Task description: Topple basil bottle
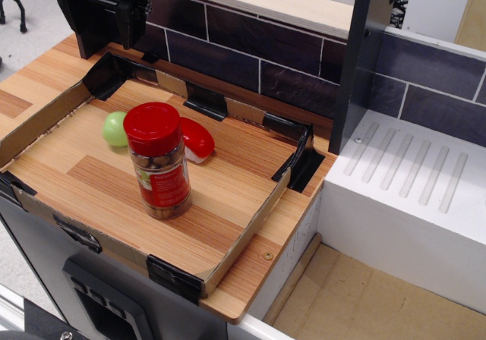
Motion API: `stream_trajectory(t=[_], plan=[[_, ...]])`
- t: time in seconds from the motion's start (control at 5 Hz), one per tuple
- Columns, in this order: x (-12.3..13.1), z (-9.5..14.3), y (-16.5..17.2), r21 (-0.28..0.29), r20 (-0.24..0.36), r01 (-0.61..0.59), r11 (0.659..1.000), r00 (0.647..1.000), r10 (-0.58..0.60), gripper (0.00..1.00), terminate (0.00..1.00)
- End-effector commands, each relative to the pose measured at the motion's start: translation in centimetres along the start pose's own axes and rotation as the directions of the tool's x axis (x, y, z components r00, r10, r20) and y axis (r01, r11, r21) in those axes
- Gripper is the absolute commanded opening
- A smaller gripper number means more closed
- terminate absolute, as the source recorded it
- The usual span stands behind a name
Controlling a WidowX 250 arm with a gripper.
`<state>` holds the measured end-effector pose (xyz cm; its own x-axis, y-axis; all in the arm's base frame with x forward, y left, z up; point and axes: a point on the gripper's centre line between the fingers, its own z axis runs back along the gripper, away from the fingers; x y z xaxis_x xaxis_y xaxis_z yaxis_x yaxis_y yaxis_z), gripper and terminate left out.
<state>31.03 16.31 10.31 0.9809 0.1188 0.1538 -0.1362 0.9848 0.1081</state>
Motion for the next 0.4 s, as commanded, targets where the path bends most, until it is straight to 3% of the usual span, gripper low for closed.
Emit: stream_trajectory(t=[0.0,0.2], plan=[[0.0,0.0,0.0,0.0,0.0,0.0,1.0,1.0,0.0,1.0,0.0],[-1.7,1.1,-0.9,-0.064,-0.002,0.225,0.972,0.974,-0.226,1.0,0.0]])
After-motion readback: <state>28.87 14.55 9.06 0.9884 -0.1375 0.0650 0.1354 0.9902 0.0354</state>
